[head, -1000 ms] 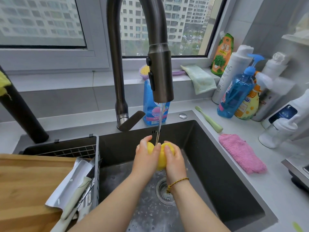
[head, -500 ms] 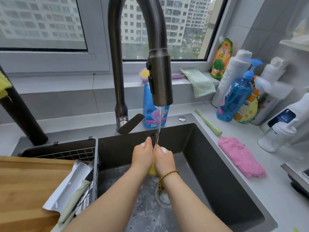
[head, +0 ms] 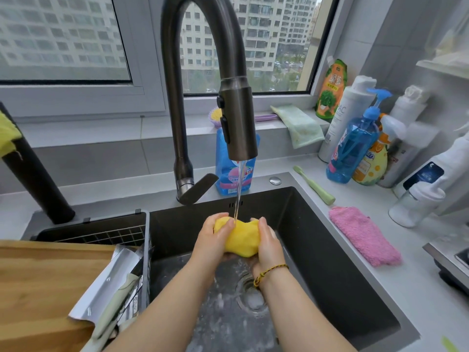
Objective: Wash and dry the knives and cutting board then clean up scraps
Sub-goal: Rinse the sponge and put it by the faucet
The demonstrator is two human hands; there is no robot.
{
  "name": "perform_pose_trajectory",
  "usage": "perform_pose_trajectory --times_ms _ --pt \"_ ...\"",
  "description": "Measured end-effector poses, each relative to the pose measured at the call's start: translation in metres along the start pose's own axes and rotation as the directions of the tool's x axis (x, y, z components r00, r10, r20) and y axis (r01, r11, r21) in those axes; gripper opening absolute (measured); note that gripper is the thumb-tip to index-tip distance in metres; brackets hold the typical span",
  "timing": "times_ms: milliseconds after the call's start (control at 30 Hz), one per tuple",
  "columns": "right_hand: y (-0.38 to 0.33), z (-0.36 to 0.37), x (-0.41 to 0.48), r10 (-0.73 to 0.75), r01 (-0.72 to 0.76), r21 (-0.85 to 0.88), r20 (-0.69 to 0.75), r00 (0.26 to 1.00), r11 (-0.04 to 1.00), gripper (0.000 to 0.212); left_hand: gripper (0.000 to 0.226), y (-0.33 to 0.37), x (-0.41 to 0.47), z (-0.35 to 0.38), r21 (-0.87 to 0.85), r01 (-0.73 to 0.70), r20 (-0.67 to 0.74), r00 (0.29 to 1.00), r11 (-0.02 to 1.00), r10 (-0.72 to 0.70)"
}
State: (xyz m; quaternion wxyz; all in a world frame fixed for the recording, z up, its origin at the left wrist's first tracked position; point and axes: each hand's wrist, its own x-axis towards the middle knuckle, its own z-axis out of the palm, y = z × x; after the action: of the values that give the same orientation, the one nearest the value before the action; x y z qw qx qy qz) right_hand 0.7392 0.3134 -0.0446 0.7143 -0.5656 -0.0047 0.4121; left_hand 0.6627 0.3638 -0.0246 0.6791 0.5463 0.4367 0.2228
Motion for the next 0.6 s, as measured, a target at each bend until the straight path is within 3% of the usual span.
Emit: perform_pose_trajectory --times_ms 67,133,233,300,400,500,600 --pt "0.001 -0.003 -0.006 -0.014 0.013 0.015 0.072 0.997 1.0 0.022 0.029 -0.003 -0.002 -0.002 0.144 -0.101 -0.082 0.99 0.984 0.113" --pt "0.002 -0.005 -0.011 -0.086 0.103 -0.137 0.127 0.988 0.985 0.022 0.034 -0.003 -0.002 -0.003 0.257 -0.161 -0.147 0.968 0.953 0.203" --pt "0.007 -0.004 -0.011 -0.258 0.298 -0.499 0.149 0.954 0.814 0.026 0.031 -0.007 0.0 -0.005 0.33 -0.16 -0.191 0.954 0.93 0.232" --pt "0.007 0.0 -0.01 -0.316 0.346 -0.623 0.163 0.935 0.702 0.028 0.03 -0.01 0.003 -0.005 0.323 -0.155 -0.226 0.945 0.934 0.235" --pt "0.006 0.011 -0.012 -0.235 0.291 -0.641 0.173 0.956 0.711 0.039 0.026 -0.01 0.004 -0.001 0.301 -0.163 -0.231 0.943 0.94 0.238" --pt "0.007 0.021 -0.012 -0.173 0.233 -0.584 0.156 0.972 0.778 0.027 0.024 -0.007 0.009 0.006 0.302 -0.116 -0.206 0.961 0.946 0.184" --pt "0.009 0.027 -0.006 -0.173 0.213 -0.65 0.127 0.977 0.729 0.033 0.032 -0.012 0.021 0.006 0.456 -0.07 -0.143 0.978 0.887 0.15"
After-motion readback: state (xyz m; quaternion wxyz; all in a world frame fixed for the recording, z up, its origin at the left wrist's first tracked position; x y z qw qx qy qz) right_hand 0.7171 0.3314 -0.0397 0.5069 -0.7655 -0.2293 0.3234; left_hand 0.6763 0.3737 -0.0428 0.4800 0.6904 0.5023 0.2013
